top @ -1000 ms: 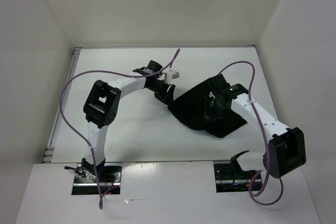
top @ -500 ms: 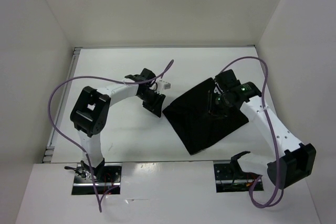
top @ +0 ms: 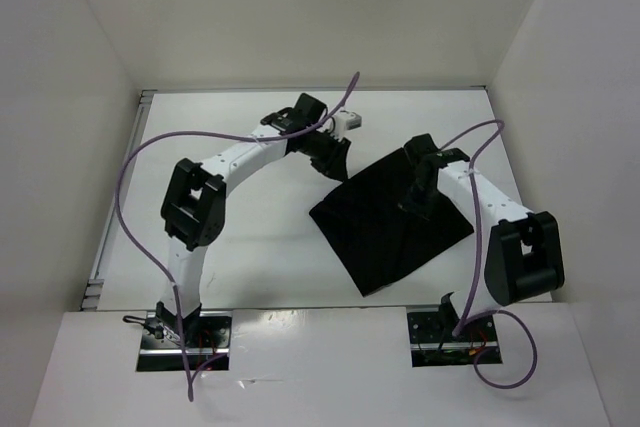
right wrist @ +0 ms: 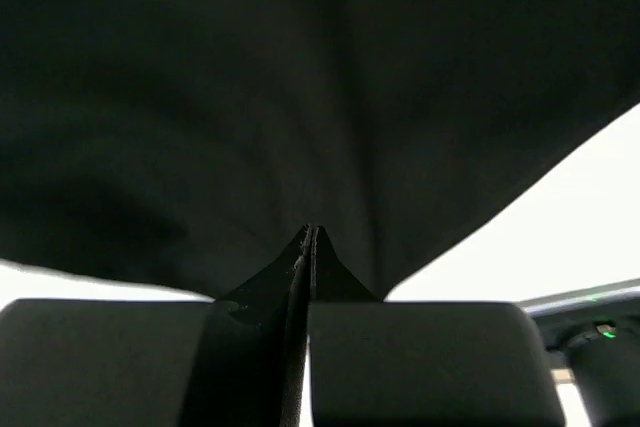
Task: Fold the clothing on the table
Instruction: Flatten the skirt out, then fold the skirt
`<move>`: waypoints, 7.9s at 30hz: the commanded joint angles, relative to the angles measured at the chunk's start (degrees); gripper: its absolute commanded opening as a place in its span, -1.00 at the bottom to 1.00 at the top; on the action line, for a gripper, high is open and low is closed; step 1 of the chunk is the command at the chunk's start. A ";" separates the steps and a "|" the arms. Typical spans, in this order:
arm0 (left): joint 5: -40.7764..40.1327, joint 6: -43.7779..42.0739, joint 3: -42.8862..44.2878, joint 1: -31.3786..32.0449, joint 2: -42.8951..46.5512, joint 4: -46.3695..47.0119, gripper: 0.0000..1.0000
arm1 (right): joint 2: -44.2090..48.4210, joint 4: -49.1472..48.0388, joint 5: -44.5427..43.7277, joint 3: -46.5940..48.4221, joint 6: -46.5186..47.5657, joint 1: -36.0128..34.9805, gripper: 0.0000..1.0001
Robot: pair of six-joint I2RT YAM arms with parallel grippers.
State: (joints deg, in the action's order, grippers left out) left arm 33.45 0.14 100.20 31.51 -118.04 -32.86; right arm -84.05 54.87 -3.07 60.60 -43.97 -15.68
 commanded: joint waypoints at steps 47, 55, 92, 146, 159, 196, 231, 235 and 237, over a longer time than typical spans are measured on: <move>11.11 15.77 -24.86 -14.54 14.83 5.71 0.17 | -12.99 -11.72 16.88 22.24 17.42 14.80 -0.30; 8.65 16.46 -38.06 -12.87 18.65 4.47 0.17 | -3.32 -10.40 18.53 3.40 14.00 14.80 -0.27; 9.61 35.28 -37.89 -14.81 4.22 20.82 -0.17 | 8.20 -3.72 15.99 -8.12 5.92 14.80 -0.27; 13.65 27.28 -35.69 -15.69 2.55 13.09 -1.00 | 6.53 -7.94 13.09 -8.74 -8.24 8.21 -0.14; 13.66 26.75 -37.27 -15.69 3.60 13.09 -1.00 | -5.32 -14.35 13.62 -13.75 -8.76 2.95 -0.14; 13.66 25.17 -39.38 -17.27 4.75 12.56 -1.00 | -4.63 -9.52 6.32 -8.03 -7.36 -1.72 -0.10; 23.83 25.07 -27.54 -21.13 8.61 10.01 -1.00 | -3.32 -8.05 -1.94 9.83 -2.63 -1.99 -1.00; 28.24 30.24 -11.47 -24.28 6.60 11.32 -1.00 | -6.46 -4.87 -4.22 25.50 4.04 2.58 -1.00; 28.86 33.33 -6.01 -25.52 5.20 13.08 -1.00 | -8.05 -4.86 -3.70 33.31 5.99 5.73 -1.00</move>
State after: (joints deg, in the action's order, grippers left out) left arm 56.77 29.02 86.98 8.32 -113.47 -22.98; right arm -92.38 47.57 -3.60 85.01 -43.11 -13.54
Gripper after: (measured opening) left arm 0.011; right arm 0.009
